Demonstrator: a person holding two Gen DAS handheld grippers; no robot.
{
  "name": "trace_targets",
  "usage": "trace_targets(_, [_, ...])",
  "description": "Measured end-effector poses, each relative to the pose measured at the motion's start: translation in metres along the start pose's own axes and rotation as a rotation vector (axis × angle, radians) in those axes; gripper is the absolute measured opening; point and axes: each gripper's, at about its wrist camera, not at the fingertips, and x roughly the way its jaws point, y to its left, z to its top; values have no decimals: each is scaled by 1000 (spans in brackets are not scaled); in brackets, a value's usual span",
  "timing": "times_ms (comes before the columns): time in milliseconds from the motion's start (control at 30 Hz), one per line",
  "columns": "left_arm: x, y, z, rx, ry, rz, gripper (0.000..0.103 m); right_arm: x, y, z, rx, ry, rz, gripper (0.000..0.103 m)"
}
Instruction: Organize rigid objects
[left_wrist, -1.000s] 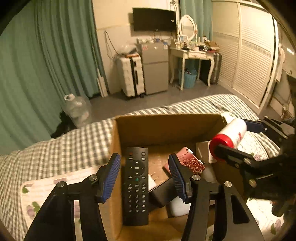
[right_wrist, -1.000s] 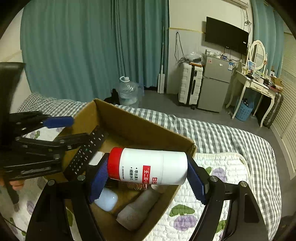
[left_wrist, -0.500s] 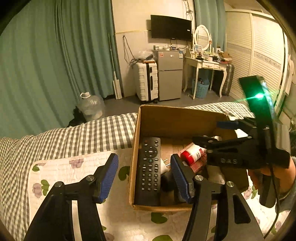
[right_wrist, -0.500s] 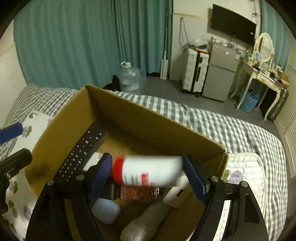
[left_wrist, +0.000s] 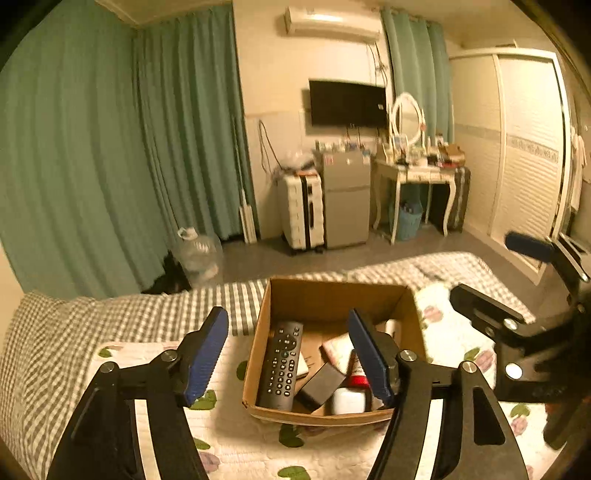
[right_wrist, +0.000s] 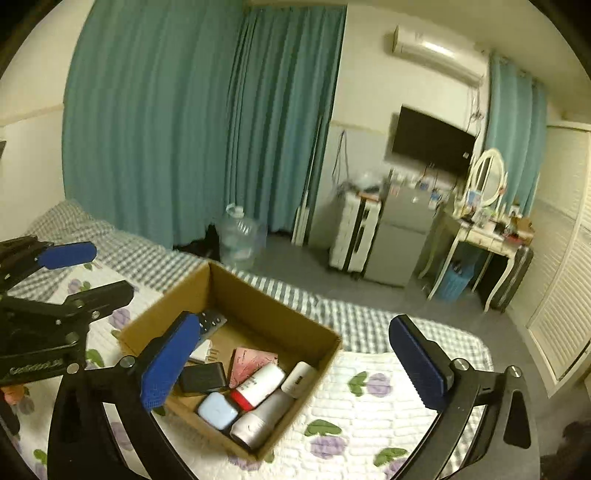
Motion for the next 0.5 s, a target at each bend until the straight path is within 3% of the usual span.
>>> trace_targets(267, [-69, -19, -9, -24, -89, 81, 75, -79, 2, -12, 21, -40, 5, 103])
trace_targets(500, [-94, -15, -41, -87, -118, 146, 75, -124, -3, -38, 86, -27, 35, 103])
